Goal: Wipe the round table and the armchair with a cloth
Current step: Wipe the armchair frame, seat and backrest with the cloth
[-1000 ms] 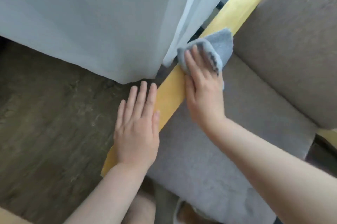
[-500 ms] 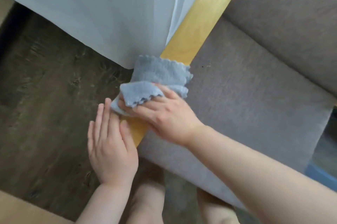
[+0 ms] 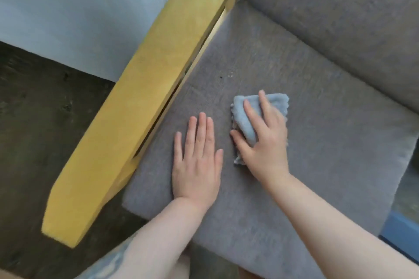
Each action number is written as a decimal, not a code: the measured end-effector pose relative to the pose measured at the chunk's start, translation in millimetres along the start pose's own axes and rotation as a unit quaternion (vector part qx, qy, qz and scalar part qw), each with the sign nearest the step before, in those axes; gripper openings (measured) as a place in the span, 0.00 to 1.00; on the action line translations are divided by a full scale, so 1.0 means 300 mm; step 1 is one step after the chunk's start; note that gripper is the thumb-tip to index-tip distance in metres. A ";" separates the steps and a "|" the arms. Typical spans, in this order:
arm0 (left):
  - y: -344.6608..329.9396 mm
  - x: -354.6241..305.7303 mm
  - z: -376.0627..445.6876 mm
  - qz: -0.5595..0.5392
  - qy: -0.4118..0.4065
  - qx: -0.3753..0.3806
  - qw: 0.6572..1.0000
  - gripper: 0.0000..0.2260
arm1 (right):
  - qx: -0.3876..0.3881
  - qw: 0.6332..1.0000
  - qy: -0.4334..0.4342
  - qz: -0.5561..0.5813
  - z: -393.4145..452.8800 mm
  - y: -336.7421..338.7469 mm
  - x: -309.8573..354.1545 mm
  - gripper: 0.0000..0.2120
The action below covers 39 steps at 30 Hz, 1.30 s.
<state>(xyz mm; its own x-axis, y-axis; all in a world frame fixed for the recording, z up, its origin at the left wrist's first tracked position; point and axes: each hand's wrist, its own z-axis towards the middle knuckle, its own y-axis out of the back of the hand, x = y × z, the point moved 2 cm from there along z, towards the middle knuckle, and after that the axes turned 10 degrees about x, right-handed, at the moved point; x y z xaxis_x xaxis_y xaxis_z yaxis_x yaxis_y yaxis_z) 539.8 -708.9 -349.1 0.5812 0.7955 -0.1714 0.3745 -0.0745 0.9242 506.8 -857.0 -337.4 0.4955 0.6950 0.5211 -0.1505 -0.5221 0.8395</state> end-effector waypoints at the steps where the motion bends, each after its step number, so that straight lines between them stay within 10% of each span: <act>1: -0.013 -0.001 0.019 0.013 0.011 0.003 1.000 0.29 | 0.031 0.998 0.017 -0.055 0.009 -0.028 -0.028 0.27; 7: -0.032 -0.021 0.025 -0.006 0.044 -0.009 0.999 0.29 | -0.070 0.981 -0.177 0.030 0.096 -0.123 0.070 0.29; 12: -0.001 0.036 0.028 -0.094 0.139 -0.010 0.986 0.29 | 0.125 0.970 0.203 -0.036 0.148 -0.084 0.022 0.29; 17: 0.001 0.026 0.039 -0.092 0.223 -0.019 0.970 0.28 | -0.085 0.968 -0.234 0.027 0.259 -0.085 0.071 0.30; 19: -0.005 0.025 0.043 -0.086 0.222 -0.023 0.971 0.28 | 0.046 0.997 -0.011 0.053 0.260 -0.154 0.251 0.29; 22: -0.010 0.046 0.019 -0.099 0.191 -0.028 0.976 0.28 | 0.252 0.922 0.294 0.018 0.212 -0.128 0.178 0.30; 28: -0.015 0.048 -0.050 -0.060 0.172 0.004 0.983 0.27 | -0.017 0.992 -0.123 -0.018 0.296 -0.114 0.121 0.31; 33: -0.007 0.102 -0.055 -0.064 0.114 0.025 0.991 0.27 | 0.221 0.912 0.329 -0.107 0.234 -0.126 0.160 0.27; 37: -0.008 0.149 -0.114 -0.071 0.115 0.033 0.990 0.27 | 0.023 0.999 -0.030 -0.021 0.340 -0.083 0.099 0.32; 39: -0.011 0.149 -0.133 -0.072 0.127 0.033 0.989 0.28 | 0.014 0.999 -0.053 0.005 0.304 -0.152 0.248 0.33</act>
<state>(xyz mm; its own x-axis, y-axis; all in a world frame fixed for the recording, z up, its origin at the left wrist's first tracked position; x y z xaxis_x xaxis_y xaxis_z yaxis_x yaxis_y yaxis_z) 535.7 -649.1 -346.1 0.3217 0.9251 -0.2015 0.4910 0.0190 0.8710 628.4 -826.6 -350.9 0.5813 0.6349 0.5089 -0.1332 -0.5427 0.8293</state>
